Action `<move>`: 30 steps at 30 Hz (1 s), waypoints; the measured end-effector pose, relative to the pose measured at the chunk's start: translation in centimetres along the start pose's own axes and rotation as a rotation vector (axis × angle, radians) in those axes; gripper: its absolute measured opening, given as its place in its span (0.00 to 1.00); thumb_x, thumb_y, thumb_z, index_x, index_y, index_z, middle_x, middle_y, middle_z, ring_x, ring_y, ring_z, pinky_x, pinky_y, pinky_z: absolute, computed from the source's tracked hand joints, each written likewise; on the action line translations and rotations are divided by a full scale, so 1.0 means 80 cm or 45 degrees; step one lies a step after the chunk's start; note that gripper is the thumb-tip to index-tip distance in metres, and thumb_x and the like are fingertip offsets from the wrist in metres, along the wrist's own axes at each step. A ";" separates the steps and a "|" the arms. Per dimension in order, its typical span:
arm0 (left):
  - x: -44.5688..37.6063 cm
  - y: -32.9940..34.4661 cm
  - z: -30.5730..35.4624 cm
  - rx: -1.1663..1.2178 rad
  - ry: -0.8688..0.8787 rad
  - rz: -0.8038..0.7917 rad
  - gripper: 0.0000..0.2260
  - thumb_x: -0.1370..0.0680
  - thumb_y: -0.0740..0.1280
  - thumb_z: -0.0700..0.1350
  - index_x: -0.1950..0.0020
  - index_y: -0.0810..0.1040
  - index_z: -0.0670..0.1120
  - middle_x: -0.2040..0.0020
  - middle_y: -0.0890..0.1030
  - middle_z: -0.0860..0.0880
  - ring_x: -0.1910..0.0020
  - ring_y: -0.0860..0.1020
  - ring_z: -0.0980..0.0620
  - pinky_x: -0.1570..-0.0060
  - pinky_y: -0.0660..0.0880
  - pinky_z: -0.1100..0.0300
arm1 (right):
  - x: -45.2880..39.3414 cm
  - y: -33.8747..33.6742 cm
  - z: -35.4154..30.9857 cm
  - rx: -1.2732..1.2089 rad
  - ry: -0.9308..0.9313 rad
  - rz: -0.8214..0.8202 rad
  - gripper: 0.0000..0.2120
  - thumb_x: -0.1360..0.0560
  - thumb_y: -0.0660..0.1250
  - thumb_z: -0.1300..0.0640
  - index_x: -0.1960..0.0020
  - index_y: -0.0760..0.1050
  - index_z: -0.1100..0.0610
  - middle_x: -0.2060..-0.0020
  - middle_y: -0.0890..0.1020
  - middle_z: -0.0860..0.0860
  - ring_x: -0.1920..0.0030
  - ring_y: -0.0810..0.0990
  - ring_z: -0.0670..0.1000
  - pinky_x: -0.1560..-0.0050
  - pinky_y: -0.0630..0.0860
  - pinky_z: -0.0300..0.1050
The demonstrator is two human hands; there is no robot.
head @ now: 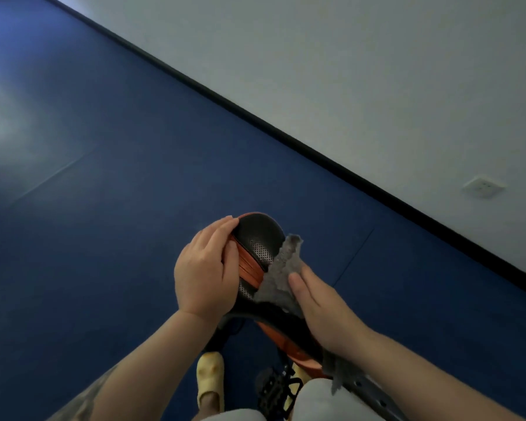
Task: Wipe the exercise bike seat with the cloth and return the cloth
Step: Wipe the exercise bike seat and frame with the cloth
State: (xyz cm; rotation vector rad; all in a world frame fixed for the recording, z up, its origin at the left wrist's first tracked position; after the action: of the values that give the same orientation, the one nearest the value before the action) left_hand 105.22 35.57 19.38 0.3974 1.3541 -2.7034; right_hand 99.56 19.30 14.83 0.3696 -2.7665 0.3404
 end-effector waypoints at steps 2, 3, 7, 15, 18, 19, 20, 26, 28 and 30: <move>0.000 0.001 0.001 0.023 0.047 -0.026 0.15 0.22 0.58 0.43 0.37 0.76 0.48 0.38 0.78 0.52 0.39 0.75 0.55 0.41 0.72 0.55 | -0.032 0.003 -0.021 0.035 -0.024 0.088 0.15 0.18 0.49 0.47 0.32 0.59 0.39 0.44 0.70 0.29 0.46 0.68 0.23 0.45 0.63 0.18; -0.001 0.001 0.001 0.033 0.073 -0.042 0.15 0.23 0.59 0.42 0.37 0.76 0.47 0.38 0.78 0.52 0.39 0.74 0.55 0.41 0.71 0.57 | -0.049 0.003 -0.029 0.039 -0.037 0.152 0.14 0.18 0.50 0.47 0.33 0.62 0.41 0.44 0.72 0.32 0.44 0.70 0.28 0.45 0.64 0.20; -0.007 0.003 0.004 0.096 0.148 -0.155 0.15 0.22 0.60 0.41 0.36 0.74 0.48 0.36 0.76 0.54 0.37 0.70 0.59 0.39 0.68 0.63 | -0.073 -0.003 -0.048 0.144 -0.047 0.358 0.17 0.18 0.50 0.47 0.31 0.66 0.47 0.39 0.71 0.40 0.38 0.69 0.40 0.38 0.65 0.36; -0.019 0.023 0.018 -0.193 0.902 -0.746 0.23 0.20 0.48 0.53 0.25 0.58 0.52 0.23 0.57 0.55 0.24 0.48 0.57 0.25 0.48 0.55 | 0.028 -0.008 0.010 0.462 0.334 0.404 0.21 0.19 0.48 0.41 0.33 0.70 0.48 0.38 0.78 0.46 0.39 0.76 0.49 0.37 0.70 0.48; -0.019 0.037 0.032 -0.188 1.193 -0.904 0.23 0.20 0.47 0.55 0.24 0.57 0.55 0.23 0.56 0.56 0.24 0.47 0.58 0.25 0.44 0.55 | 0.024 -0.012 0.015 0.469 0.406 0.505 0.24 0.20 0.47 0.39 0.34 0.72 0.48 0.38 0.79 0.48 0.38 0.76 0.52 0.37 0.71 0.53; -0.019 0.040 0.032 -0.155 1.216 -0.930 0.23 0.20 0.48 0.55 0.24 0.57 0.55 0.23 0.56 0.57 0.24 0.46 0.59 0.26 0.43 0.55 | 0.024 -0.013 0.016 0.496 0.434 0.552 0.24 0.20 0.47 0.38 0.34 0.73 0.47 0.38 0.79 0.48 0.39 0.76 0.52 0.38 0.72 0.53; -0.020 0.040 0.031 -0.116 1.216 -0.935 0.23 0.20 0.48 0.56 0.25 0.58 0.55 0.24 0.56 0.58 0.24 0.47 0.60 0.26 0.43 0.55 | 0.026 -0.013 0.017 0.538 0.458 0.616 0.23 0.20 0.47 0.38 0.36 0.73 0.46 0.40 0.80 0.47 0.41 0.77 0.52 0.41 0.73 0.53; -0.022 0.036 0.031 -0.017 1.214 -0.886 0.22 0.20 0.50 0.54 0.26 0.62 0.54 0.25 0.61 0.57 0.24 0.51 0.60 0.25 0.46 0.55 | 0.095 0.008 0.016 0.549 0.374 1.379 0.17 0.19 0.52 0.45 0.61 0.71 0.52 0.65 0.75 0.47 0.63 0.74 0.46 0.66 0.67 0.42; -0.022 0.036 0.030 0.001 1.199 -0.874 0.21 0.20 0.51 0.53 0.27 0.63 0.54 0.25 0.62 0.57 0.25 0.52 0.60 0.25 0.46 0.55 | 0.096 0.008 0.021 0.530 0.393 1.422 0.18 0.19 0.52 0.46 0.62 0.70 0.53 0.65 0.75 0.48 0.63 0.74 0.47 0.66 0.68 0.45; -0.023 0.036 0.029 0.013 1.190 -0.859 0.21 0.20 0.52 0.51 0.27 0.64 0.54 0.26 0.63 0.57 0.25 0.53 0.61 0.25 0.47 0.56 | 0.086 -0.004 0.025 0.555 0.530 1.387 0.20 0.19 0.51 0.46 0.64 0.70 0.53 0.67 0.76 0.49 0.65 0.75 0.50 0.68 0.67 0.48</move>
State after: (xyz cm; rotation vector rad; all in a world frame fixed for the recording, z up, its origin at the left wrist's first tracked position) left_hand 107.13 31.90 18.97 1.6215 1.9389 -3.1689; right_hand 92.84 17.02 15.48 -1.0412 -2.1905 1.1088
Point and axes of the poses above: each hand's wrist, its own x-axis away from the middle knuckle, its own y-axis out of the palm, z = x × y, the point moved 7 cm from there along -x, towards the middle knuckle
